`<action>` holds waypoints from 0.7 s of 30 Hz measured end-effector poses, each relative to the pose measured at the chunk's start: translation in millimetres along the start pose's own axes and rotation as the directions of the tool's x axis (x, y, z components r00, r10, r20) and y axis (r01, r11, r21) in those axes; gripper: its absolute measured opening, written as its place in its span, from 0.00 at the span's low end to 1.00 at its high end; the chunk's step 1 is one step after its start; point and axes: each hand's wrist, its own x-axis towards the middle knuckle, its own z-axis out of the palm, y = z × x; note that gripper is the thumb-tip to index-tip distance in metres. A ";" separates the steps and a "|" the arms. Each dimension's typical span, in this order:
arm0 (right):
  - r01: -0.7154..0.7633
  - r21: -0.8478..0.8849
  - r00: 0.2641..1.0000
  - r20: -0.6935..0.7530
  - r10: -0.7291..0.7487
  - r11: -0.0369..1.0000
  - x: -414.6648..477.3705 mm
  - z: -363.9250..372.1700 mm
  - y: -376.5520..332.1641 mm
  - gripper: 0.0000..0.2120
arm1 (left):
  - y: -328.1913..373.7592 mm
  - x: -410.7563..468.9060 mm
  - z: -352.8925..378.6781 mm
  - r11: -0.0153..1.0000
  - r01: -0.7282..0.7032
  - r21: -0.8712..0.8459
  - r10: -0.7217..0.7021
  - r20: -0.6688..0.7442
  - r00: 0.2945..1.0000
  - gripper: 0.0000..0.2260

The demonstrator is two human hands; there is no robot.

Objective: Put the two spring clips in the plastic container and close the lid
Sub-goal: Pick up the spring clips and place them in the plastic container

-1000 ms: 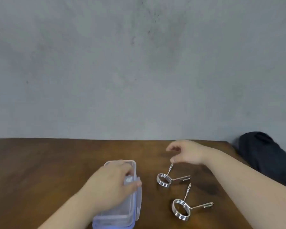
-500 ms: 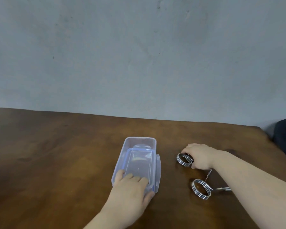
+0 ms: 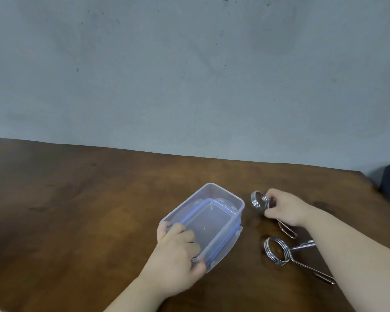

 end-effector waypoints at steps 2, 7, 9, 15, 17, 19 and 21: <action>-0.004 0.177 0.995 -0.100 0.022 0.984 -2.0 -13.8 -0.1 0.09 | -6.7 2.5 -1.7 0.997 -0.068 -0.034 0.070 0.038 0.997 0.13; 0.185 0.426 0.965 -0.249 -0.082 0.886 -20.7 -64.7 -46.7 0.12 | -24.2 13.3 -10.3 0.976 -0.201 -0.084 0.214 0.195 0.957 0.10; 0.271 0.373 0.955 -0.217 -0.201 0.887 -32.5 -73.6 -84.4 0.13 | -27.1 16.8 -13.8 0.971 -0.231 -0.063 0.240 0.229 0.943 0.08; 0.299 -0.134 0.952 0.106 -0.286 0.945 -54.0 -36.5 -166.6 0.12 | -34.0 13.7 -19.1 0.979 -0.187 0.078 0.157 0.285 0.945 0.07; 0.322 -0.303 0.944 0.179 -0.278 0.897 -49.4 -12.3 -172.3 0.12 | -33.8 10.0 -21.0 0.978 -0.182 0.103 0.146 0.282 0.948 0.09; 0.332 -0.389 0.933 0.269 -0.239 0.859 -42.3 12.0 -171.0 0.13 | -34.3 6.9 -21.2 0.978 -0.191 0.080 0.165 0.256 0.953 0.09; 0.360 -0.464 0.921 0.316 -0.228 0.810 -36.5 31.4 -169.8 0.13 | -33.6 5.8 -18.7 0.981 -0.189 0.036 0.176 0.237 0.955 0.09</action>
